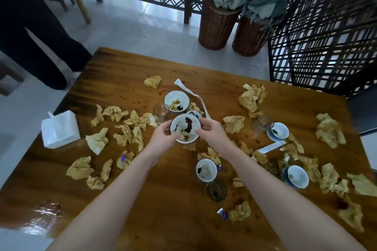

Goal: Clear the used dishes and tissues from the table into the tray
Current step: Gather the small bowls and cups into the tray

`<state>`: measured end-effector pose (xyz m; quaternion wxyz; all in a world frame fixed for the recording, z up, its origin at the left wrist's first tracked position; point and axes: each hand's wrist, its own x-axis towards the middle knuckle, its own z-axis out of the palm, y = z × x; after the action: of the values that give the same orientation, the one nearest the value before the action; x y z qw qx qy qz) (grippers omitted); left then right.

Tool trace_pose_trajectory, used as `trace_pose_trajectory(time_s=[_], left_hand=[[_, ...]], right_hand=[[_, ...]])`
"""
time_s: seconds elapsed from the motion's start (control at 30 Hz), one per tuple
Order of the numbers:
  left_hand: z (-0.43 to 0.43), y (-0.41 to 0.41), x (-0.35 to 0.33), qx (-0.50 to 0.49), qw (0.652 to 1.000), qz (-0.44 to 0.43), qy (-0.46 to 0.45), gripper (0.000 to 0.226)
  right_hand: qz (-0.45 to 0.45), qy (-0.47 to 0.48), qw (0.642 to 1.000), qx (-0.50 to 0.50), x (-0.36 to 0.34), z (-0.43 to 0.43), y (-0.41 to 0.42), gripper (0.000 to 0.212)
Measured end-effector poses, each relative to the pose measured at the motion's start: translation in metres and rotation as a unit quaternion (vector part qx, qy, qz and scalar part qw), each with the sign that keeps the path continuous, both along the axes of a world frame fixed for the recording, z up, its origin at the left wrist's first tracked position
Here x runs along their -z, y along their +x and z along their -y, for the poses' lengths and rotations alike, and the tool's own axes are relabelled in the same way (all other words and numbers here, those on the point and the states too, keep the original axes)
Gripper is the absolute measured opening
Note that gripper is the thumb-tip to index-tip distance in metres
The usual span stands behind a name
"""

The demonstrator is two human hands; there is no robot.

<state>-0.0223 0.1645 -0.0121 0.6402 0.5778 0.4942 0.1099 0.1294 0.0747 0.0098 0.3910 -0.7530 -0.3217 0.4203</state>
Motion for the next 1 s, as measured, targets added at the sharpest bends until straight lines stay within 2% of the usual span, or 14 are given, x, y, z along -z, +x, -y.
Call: trace_pose_trajectory(time_s=[0.13,0.3,0.43,0.5,0.57,0.7,0.77,0.83,0.87,0.93,1.0], left_hand=[[-0.042,0.029,-0.016,0.013,0.999,0.023,0.033,0.055],[-0.096,0.058,-0.023,0.034,0.997,-0.031,0.056,0.072],[-0.125,0.069,-0.015,0.076,0.991,-0.059,0.098,0.046],[-0.135,0.07,-0.008,0.082,0.987,-0.088,0.103,0.039],[-0.141,0.069,-0.001,0.085,0.985,-0.115,0.099,0.038],[-0.149,0.067,0.008,0.087,0.981,-0.143,0.097,0.042],[-0.154,0.066,0.012,0.087,0.981,-0.141,0.097,0.042],[-0.158,0.065,0.015,0.09,0.982,-0.141,0.087,0.043],[-0.16,0.064,0.018,0.091,0.983,-0.144,0.071,0.046],[-0.16,0.062,0.022,0.098,0.983,-0.155,0.027,0.055],[-0.157,0.062,0.024,0.119,0.979,-0.164,-0.005,0.061]], right_hand=[[0.001,0.042,0.999,0.034,-0.014,-0.039,0.021,0.037],[-0.015,0.064,0.996,0.057,-0.007,-0.08,0.04,0.035],[-0.022,0.04,0.998,0.047,0.009,-0.105,0.044,0.026],[-0.032,0.033,0.998,0.046,0.019,-0.112,0.043,0.03],[-0.035,0.021,0.998,0.041,0.027,-0.117,0.043,0.034],[-0.01,-0.014,0.999,0.036,0.04,-0.122,0.044,0.017],[-0.014,-0.013,0.998,0.055,0.044,-0.123,0.048,0.02],[-0.021,-0.022,0.997,0.066,0.047,-0.125,0.052,0.033],[-0.029,-0.034,0.997,0.06,0.05,-0.126,0.054,0.039],[-0.032,-0.065,0.997,0.025,0.056,-0.129,0.055,0.035],[0.018,-0.102,0.994,-0.028,0.062,-0.131,0.052,0.032]])
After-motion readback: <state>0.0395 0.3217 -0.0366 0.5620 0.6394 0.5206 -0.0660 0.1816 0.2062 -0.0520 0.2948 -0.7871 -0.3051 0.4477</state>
